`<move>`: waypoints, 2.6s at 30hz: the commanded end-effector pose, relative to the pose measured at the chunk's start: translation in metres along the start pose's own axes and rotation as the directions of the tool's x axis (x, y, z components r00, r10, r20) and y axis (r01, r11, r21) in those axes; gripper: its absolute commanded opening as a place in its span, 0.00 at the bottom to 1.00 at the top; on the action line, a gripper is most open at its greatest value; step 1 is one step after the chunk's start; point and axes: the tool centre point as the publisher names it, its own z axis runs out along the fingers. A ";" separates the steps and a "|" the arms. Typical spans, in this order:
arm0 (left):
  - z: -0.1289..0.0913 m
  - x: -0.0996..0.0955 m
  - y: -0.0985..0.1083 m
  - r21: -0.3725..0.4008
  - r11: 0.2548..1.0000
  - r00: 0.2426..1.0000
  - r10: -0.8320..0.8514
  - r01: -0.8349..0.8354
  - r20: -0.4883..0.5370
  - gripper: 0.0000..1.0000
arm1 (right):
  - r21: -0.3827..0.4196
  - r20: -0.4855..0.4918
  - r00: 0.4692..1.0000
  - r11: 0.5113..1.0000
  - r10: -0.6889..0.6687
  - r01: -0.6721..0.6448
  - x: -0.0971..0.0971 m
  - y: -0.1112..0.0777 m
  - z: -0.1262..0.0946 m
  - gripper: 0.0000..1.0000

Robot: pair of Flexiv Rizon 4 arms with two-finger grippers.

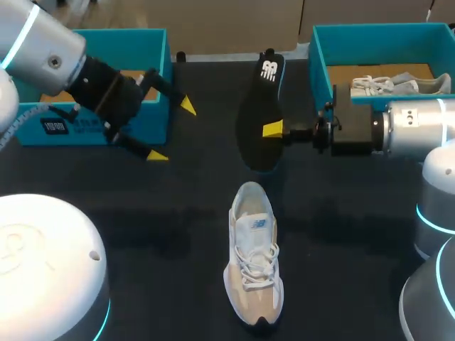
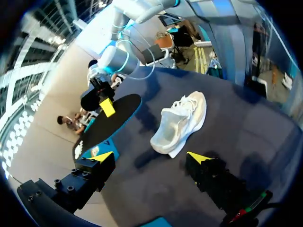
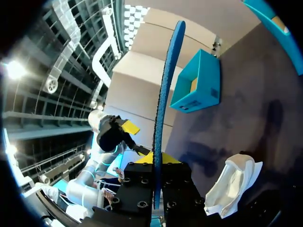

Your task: Take the shoe out of the shoebox, open the shoe tongue, remove and reinsert the insole, then place the shoe into the shoebox

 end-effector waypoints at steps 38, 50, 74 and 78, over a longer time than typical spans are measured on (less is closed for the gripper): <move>0.075 0.075 -0.014 -0.367 0.760 0.804 -0.592 0.536 -0.051 1.00 | -0.086 -0.048 0.938 0.937 -0.344 0.340 -0.040 -0.029 0.016 0.00; 0.099 0.088 0.009 -0.296 0.779 0.809 -0.587 0.552 -0.035 1.00 | -0.077 -0.061 0.940 0.941 -0.336 0.331 -0.055 -0.028 0.025 0.00; 0.134 0.084 0.038 -0.233 0.790 0.804 -0.593 0.567 -0.056 1.00 | -0.100 -0.095 0.932 0.935 -0.350 0.340 -0.085 -0.026 0.033 0.00; 0.151 0.091 0.039 -0.206 0.768 0.777 -0.627 0.606 -0.052 1.00 | -0.108 -0.097 0.925 0.928 -0.367 0.357 -0.095 -0.029 0.035 0.00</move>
